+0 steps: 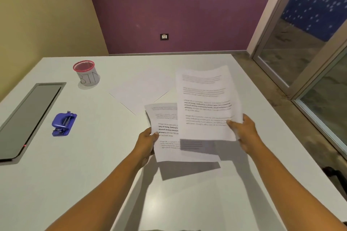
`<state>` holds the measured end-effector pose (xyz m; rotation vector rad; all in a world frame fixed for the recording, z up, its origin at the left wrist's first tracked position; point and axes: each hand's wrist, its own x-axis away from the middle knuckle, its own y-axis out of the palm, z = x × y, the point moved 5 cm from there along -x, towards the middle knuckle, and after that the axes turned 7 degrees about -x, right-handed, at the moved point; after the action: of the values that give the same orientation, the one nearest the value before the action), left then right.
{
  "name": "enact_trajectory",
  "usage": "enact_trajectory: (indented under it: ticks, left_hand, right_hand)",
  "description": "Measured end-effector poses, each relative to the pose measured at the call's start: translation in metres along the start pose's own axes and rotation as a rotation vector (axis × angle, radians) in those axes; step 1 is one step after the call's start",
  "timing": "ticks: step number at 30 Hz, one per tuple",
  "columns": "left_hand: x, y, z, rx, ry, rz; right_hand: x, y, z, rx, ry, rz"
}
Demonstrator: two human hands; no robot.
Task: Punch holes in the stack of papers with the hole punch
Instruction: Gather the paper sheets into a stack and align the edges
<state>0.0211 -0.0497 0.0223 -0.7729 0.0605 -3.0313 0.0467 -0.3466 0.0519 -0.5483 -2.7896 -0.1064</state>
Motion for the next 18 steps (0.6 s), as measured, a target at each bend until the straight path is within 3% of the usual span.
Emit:
enact_trajectory:
  ticks: [8,18]
  left_hand:
    - [0.0,-0.009,-0.013,0.011,-0.075,0.042]
    - [-0.004,-0.012,-0.012,-0.046,-0.063,0.034]
  right_hand:
    - [0.024,0.037,0.062,0.104,0.199,-0.182]
    - [0.029,0.065,0.07,0.171,0.25,-0.33]
